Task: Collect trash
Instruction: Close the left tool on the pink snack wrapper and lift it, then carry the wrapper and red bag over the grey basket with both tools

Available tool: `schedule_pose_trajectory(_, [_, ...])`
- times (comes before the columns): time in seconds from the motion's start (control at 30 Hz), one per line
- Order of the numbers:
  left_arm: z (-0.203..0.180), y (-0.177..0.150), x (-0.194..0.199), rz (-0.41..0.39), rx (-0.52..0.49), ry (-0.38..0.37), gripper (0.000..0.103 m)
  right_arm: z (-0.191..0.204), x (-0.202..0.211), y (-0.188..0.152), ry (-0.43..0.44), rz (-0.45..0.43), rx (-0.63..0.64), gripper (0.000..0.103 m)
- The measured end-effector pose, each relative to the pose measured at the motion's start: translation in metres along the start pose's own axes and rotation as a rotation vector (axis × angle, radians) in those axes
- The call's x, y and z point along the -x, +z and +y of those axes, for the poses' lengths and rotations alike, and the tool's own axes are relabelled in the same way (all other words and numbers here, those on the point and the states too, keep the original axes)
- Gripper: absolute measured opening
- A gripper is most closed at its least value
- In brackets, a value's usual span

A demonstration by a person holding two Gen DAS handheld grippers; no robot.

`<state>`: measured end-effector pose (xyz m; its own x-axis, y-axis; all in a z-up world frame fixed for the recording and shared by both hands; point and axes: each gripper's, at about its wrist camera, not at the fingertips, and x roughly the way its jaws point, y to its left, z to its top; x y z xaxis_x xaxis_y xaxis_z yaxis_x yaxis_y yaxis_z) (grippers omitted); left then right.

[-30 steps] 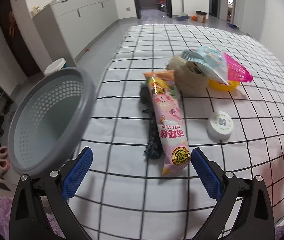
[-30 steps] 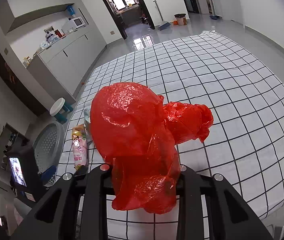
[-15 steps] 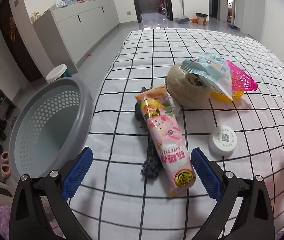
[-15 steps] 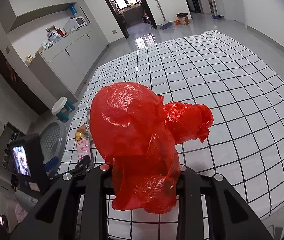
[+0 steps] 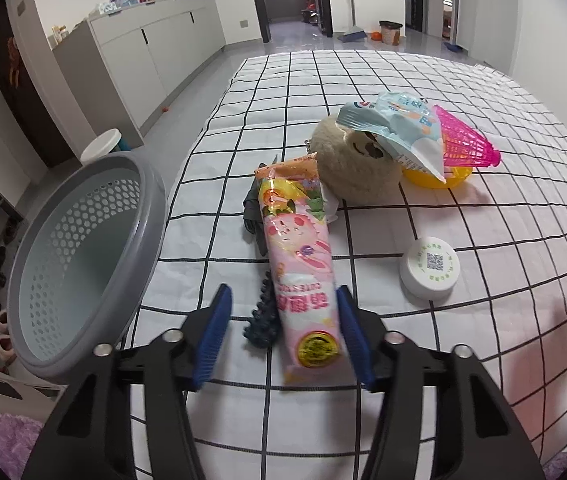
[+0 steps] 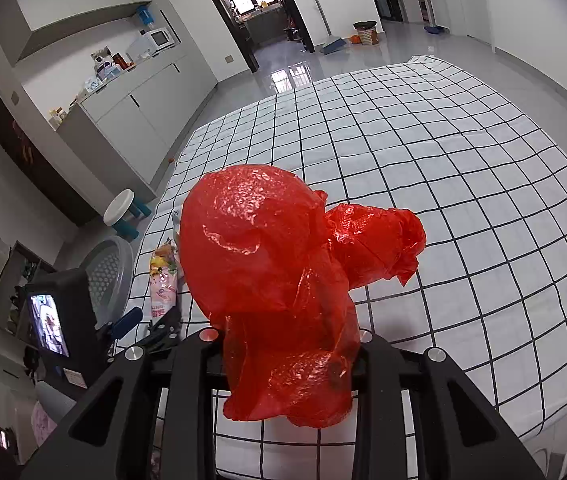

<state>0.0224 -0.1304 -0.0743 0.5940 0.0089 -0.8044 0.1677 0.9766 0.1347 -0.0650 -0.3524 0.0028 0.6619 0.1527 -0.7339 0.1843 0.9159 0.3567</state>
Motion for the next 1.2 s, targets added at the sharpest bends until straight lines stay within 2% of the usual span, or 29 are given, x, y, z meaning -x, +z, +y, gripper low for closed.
schedule_pose_trajectory(0.13, [0.002,-0.002,0.006,-0.005,0.0,-0.02,0.029,0.0,-0.001,0.0,0.0,-0.001,0.001,0.027])
schedule_pose_trajectory(0.27, [0.005,-0.005,0.012,-0.011,-0.003,-0.031,0.023,0.0,-0.001,0.0,0.001,0.002,0.001,0.027])
schedule_pose_trajectory(0.73, [0.038,-0.006,0.049,-0.059,0.025,-0.058,0.021,0.017,-0.004,-0.003,0.007,0.005,0.039,0.027])
schedule_pose_trajectory(0.97, [0.069,-0.005,0.062,-0.08,0.061,-0.013,0.021,0.035,-0.01,-0.006,0.004,0.02,0.069,0.027])
schedule_pose_trajectory(1.2, [0.117,-0.004,0.075,-0.112,0.114,0.046,0.021,0.058,-0.014,-0.007,0.014,0.023,0.099,0.027])
